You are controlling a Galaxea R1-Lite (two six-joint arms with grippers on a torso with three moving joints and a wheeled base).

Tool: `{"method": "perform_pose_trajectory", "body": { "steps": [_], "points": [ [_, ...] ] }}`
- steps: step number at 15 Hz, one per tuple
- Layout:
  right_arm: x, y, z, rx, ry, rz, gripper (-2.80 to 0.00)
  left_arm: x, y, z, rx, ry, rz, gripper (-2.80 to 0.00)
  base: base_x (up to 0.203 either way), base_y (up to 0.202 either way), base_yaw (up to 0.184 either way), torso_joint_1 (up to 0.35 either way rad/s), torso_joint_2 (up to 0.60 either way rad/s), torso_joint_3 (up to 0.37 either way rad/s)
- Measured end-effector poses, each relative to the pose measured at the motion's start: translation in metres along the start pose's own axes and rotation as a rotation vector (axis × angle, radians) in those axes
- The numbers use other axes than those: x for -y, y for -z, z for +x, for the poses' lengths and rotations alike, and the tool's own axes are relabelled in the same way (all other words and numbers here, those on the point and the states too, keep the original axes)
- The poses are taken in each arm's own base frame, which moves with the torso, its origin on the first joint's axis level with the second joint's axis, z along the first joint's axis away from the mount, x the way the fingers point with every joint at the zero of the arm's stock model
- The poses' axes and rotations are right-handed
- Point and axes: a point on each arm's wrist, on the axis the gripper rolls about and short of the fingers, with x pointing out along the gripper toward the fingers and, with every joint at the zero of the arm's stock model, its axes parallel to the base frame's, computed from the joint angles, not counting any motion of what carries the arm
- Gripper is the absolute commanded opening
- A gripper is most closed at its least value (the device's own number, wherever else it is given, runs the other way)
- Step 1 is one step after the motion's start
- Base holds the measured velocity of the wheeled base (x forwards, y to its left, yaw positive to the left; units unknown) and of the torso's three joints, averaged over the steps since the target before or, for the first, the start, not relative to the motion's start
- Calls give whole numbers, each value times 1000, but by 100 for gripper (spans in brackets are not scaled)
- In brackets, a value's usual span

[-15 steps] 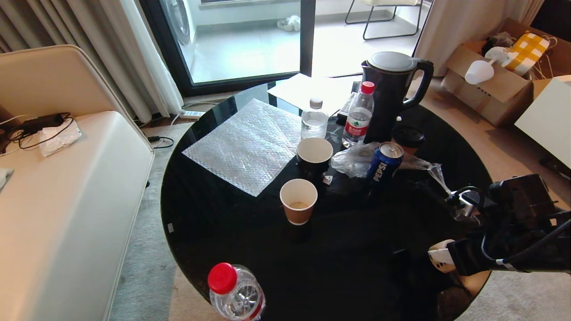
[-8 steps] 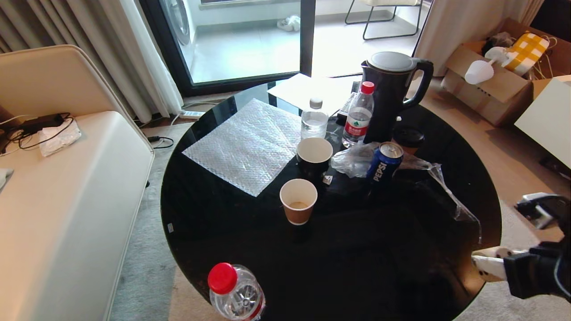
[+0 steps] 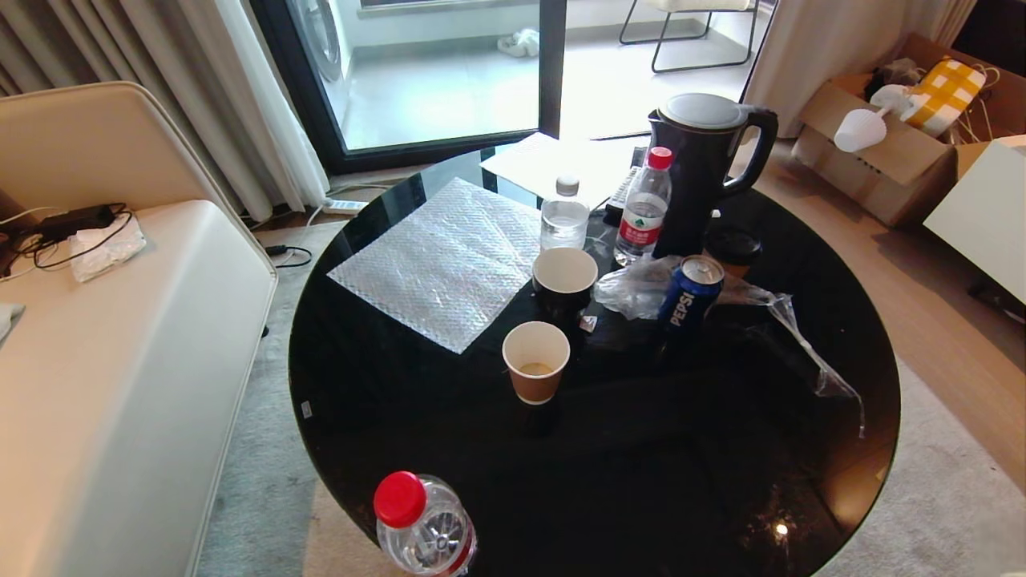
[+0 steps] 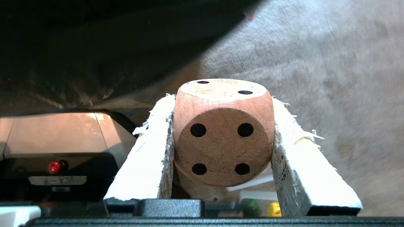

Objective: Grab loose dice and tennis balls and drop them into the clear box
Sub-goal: Put the toys in the box

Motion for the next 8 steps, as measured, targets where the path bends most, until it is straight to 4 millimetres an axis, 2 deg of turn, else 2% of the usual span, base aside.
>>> {"method": "perform_pose_trajectory", "body": {
  "steps": [2,4,8],
  "points": [
    [1,24,-7,34,25,46,-280,0,0,0,0,0,0,-280,0,0,0,0,0,0],
    [0,39,-10,92,31,55,-280,0,0,0,0,0,0,-280,0,0,0,0,0,0],
    [0,48,-8,190,51,45,-280,0,0,0,0,0,0,-280,0,0,0,0,0,0]
  ]
}}
